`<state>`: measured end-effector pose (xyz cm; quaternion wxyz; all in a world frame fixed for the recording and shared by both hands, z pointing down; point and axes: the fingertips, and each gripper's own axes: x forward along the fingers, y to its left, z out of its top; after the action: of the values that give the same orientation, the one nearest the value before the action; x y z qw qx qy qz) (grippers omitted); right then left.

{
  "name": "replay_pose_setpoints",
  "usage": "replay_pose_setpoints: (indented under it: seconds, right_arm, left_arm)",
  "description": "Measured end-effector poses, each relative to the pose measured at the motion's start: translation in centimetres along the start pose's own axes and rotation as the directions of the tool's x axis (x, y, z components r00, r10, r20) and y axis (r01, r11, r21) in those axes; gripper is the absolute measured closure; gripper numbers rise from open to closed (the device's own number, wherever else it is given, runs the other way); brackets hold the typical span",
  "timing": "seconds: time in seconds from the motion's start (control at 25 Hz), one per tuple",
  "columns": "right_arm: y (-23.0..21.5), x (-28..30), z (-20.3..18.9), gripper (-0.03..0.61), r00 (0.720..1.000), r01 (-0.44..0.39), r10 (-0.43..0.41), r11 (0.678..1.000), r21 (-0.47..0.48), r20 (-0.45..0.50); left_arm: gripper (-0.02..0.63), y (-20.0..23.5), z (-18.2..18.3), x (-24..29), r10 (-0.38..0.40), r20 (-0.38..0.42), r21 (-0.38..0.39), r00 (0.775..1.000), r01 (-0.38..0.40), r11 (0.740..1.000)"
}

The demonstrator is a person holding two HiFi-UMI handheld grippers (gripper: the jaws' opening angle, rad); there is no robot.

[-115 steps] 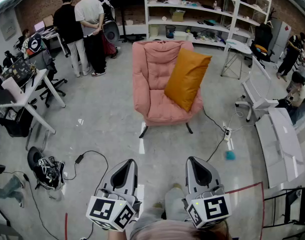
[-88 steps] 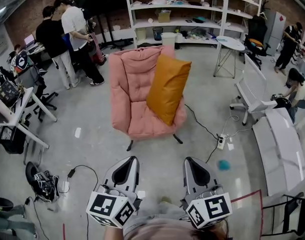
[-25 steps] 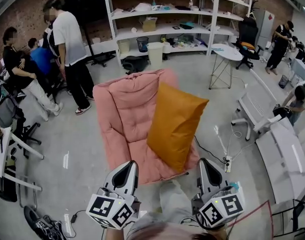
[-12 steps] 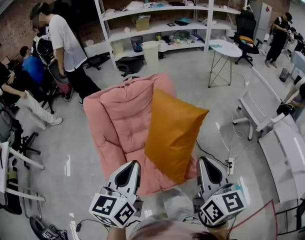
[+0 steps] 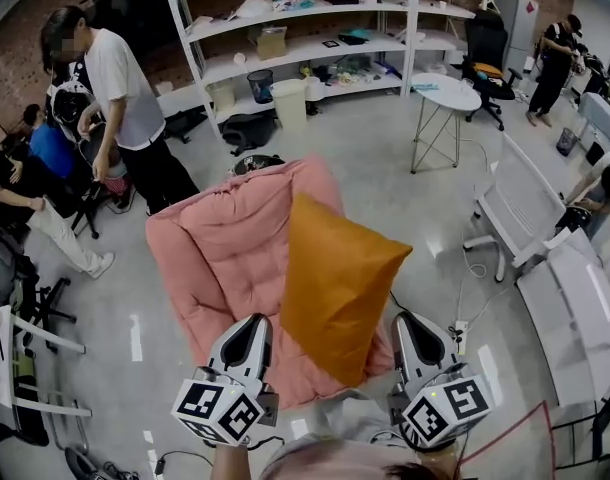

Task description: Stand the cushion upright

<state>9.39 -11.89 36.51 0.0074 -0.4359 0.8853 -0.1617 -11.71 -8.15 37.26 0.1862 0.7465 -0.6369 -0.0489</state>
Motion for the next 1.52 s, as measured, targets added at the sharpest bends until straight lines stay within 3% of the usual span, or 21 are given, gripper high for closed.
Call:
replay_pose_setpoints:
  seconds: [0.2,0.52,1.08,1.28,1.52]
  right_arm:
    - [-2.5,2.2,-0.5,0.501,0.999,0.012,-0.012,1.0,0.004,-0.046]
    - [-6.7,5.7,-1.4,0.466,0.994,0.033,-0.031,0.999,0.022,-0.106]
    - [-11.7,12.3,-4.8,0.314,0.975,0.091,-0.073,0.993,0.08,-0.21]
    - [-13.0,13.9,-5.9,0.296,0.966,0.109,-0.081,0.989,0.101,-0.245]
    - [-14.5,15.2,-6.6,0.279,0.964,0.131,-0.094,0.982,0.138,-0.25]
  left_arm:
    - [0.581,1.3,-0.3,4.0,-0.01,-0.016,-0.014,1.0,0.01,1.0]
    - [0.545,3.2,-1.3,10.5,-0.018,-0.061,-0.016,0.998,0.017,1.0]
    - [0.456,8.7,-3.1,20.5,-0.054,-0.128,-0.054,0.99,0.048,0.997]
    - [0.43,10.6,-3.6,23.4,-0.058,-0.144,-0.09,0.988,0.045,0.995]
    - [0.375,12.1,-5.3,27.0,-0.094,-0.217,-0.099,0.972,0.074,0.992]
